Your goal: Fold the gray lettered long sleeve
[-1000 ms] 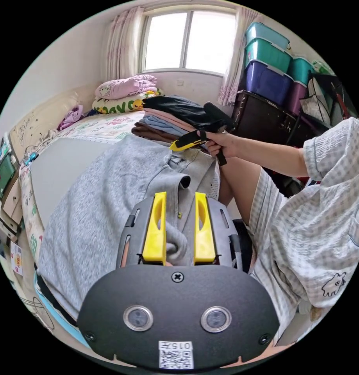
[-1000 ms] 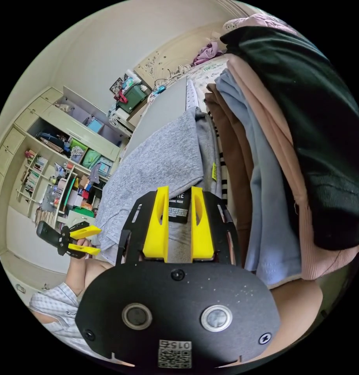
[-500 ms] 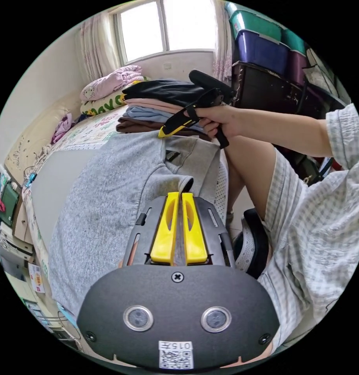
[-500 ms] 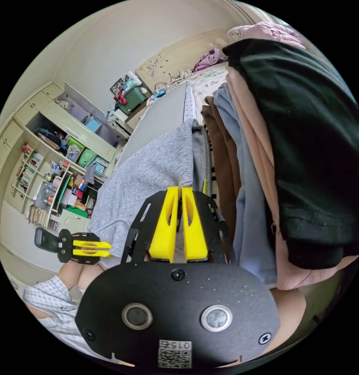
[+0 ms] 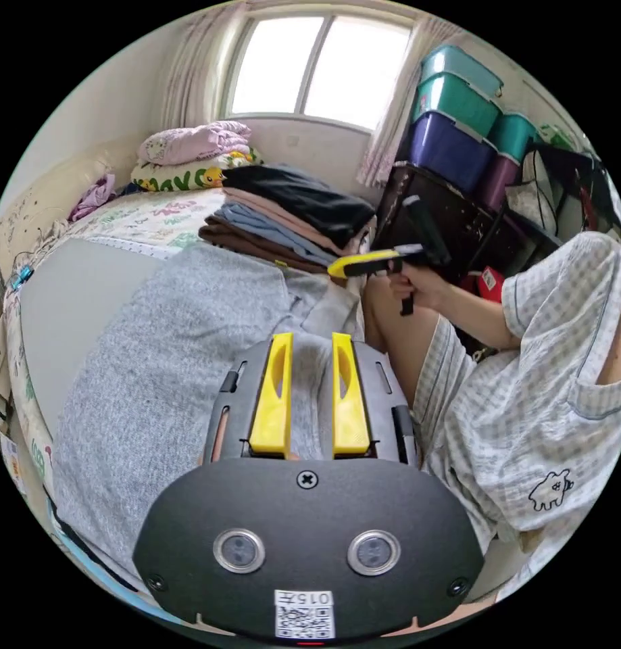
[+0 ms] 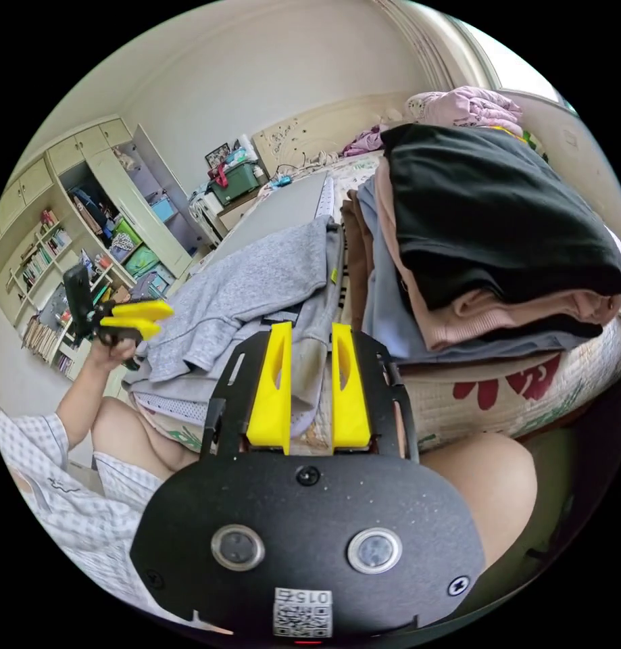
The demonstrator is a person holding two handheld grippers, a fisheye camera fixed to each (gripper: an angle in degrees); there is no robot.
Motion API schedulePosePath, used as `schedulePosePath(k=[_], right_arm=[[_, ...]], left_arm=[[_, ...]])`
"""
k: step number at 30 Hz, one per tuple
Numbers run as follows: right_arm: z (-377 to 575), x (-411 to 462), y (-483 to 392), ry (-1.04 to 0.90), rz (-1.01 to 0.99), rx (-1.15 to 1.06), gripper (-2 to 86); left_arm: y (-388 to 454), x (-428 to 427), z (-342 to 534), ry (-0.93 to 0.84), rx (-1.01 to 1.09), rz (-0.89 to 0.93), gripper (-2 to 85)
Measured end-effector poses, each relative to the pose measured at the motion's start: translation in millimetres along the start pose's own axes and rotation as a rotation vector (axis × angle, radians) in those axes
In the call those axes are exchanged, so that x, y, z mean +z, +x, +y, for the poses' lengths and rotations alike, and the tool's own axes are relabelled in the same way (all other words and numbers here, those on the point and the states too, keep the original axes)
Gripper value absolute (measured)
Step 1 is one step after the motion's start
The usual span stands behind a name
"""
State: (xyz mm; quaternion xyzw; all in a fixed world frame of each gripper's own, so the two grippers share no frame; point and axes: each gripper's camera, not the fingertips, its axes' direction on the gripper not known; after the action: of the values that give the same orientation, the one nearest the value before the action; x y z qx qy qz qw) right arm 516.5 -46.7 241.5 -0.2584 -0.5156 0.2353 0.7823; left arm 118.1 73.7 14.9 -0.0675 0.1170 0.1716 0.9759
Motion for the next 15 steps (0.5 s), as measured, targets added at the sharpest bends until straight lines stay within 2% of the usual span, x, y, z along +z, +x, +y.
schedulePosePath(k=[2,4,6,8,10,15], right_arm=[[29.6,7.8,21.6,-0.036,-0.010,0.006,9.2],[47.1,14.9,38.7,-0.045,-0.045,0.019,9.2],[61.9,16.7,56.0,-0.022,-0.096,0.042,9.2],[76.7,19.5,72.9,-0.007,-0.130,0.028,9.1],[85.1,23.6,82.7,-0.015,-0.128,-0.018,9.0],[112.9,48.1,126.6,-0.041,-0.260,-0.065,8.8]], left_arm=[[-19.4,-0.5,-29.6,0.041,-0.039,-0.080,7.5],[-44.6,19.1,-74.9,0.010,-0.043,-0.209,1.7],[-60.2,45.6,-111.9,-0.015,-0.024,-0.243,1.6],[-76.8,80.5,-148.8,-0.081,-0.039,-0.285,2.7],[-107.2,136.6,-194.7,-0.247,-0.102,-0.299,7.8],[-147.0,222.0,-250.7,-0.400,-0.169,-0.359,9.7]])
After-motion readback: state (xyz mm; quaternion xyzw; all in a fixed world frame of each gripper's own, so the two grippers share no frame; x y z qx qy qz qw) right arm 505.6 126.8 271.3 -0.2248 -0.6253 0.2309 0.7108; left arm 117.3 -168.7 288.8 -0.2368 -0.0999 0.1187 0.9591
